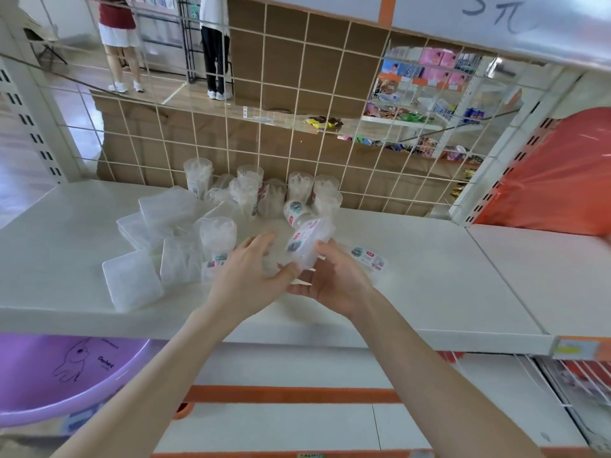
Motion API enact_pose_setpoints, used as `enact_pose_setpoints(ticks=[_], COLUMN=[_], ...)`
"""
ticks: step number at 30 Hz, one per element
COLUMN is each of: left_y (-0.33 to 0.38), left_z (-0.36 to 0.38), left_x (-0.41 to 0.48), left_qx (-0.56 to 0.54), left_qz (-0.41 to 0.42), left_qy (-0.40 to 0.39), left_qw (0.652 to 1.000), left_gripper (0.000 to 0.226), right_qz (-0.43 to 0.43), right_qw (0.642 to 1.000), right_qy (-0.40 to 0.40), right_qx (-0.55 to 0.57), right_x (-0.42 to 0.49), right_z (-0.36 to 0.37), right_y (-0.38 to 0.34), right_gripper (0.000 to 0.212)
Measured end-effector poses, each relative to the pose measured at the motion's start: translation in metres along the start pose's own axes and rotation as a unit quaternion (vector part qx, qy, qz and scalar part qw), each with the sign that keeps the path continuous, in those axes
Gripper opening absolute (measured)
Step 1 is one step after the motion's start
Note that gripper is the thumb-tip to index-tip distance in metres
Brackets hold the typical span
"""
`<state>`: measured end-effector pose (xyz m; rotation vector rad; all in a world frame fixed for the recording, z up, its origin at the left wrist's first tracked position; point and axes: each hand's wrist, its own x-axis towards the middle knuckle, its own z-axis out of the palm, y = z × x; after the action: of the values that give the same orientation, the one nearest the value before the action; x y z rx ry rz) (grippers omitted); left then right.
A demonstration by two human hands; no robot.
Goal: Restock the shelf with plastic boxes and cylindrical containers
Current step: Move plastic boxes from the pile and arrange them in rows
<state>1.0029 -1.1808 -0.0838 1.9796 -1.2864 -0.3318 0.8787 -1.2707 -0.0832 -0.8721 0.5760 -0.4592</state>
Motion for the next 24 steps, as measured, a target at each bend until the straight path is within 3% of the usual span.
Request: enact_pose_setpoints(ticks=[4,10,13,16,20,24], left_y=[0.016,0.036,0.048,0.062,0.083,0.100], left_z=[0.009,0.016,0.026,0.043,0.076,0.109], left_x=[-0.005,-0.007,-0.002,0.001,0.001,0.000], left_qx=[-0.025,-0.029,0.006,0.020,0.034,0.029], left_qz=[-0.012,0.028,0.049,0.085,0.136,0.147], left_qy=[-0.026,-0.049,-0.093,-0.148,-0.186,-0.175], left_qw=[0.999,0.998,0.994,0.985,0.973,0.973], left_gripper=[0.055,0.078,0.061,0.054,0.055,0.048], right_qz=[-0.018,-0.051,-0.094,-0.088,-0.076,-0.077], right_qw=[0.999,0.997,0.987,0.927,0.767,0.730], right_qy=[0.000,0.038,0.057,0.045,0.025,0.065], right_qx=[0.032,0.034,-0.115,-0.361,-0.637,-0.675], right_x=[-0.012,-0.029,-0.048,-0.071,-0.094,-0.109], right_z=[-0.006,-0.041,-0.068,-0.095,-0.127,-0.150], right_y=[0.007,-0.011,-0.028,-0.045,-0.061,-0.064], right_gripper=[0.076,0.047,0.043,0.051,0.064,0.062])
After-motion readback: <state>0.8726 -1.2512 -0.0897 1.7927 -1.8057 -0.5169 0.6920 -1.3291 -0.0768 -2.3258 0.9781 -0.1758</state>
